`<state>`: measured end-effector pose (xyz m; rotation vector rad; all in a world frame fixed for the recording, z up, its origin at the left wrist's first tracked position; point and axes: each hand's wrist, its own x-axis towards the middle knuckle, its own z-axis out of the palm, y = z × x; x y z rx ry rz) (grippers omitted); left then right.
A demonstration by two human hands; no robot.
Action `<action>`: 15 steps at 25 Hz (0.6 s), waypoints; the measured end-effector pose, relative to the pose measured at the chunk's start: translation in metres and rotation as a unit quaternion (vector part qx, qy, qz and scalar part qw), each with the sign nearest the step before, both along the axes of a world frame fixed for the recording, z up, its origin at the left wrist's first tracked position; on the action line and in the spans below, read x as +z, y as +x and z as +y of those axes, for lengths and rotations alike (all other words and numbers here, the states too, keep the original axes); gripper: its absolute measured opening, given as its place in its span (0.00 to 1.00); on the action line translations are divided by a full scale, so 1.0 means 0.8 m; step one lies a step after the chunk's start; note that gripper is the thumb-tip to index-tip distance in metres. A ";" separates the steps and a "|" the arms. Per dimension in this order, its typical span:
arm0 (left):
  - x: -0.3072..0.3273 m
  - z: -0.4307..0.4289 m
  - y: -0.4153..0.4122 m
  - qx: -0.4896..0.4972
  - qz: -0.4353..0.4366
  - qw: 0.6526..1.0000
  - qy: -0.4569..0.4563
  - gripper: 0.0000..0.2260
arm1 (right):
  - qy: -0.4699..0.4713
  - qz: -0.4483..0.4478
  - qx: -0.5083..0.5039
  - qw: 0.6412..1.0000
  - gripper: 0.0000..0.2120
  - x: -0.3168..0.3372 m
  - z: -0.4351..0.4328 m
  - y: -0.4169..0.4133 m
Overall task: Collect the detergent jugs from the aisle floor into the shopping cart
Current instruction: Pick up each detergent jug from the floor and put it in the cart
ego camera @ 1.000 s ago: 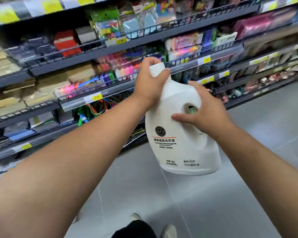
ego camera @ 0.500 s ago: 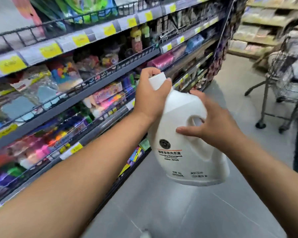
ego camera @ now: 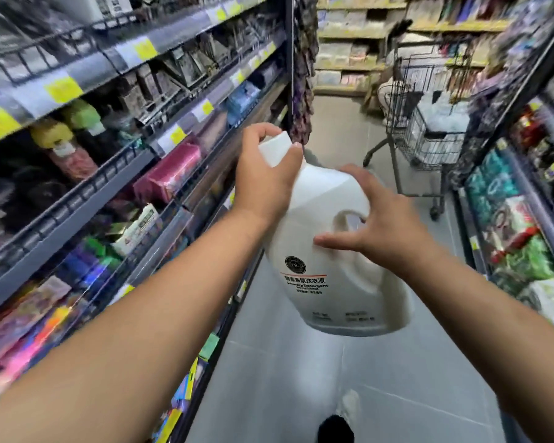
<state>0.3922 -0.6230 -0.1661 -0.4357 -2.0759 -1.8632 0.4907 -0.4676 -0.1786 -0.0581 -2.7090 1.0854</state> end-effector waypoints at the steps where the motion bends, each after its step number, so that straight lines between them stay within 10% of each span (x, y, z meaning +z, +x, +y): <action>1: 0.000 0.023 -0.030 -0.004 -0.006 1.000 0.000 0.11 | -0.002 -0.010 -0.005 1.000 0.45 0.001 0.023 -0.029; 15: -0.023 0.262 -0.461 -0.077 -0.030 0.996 0.014 0.13 | 0.039 -0.035 -0.085 0.995 0.48 -0.008 0.242 -0.434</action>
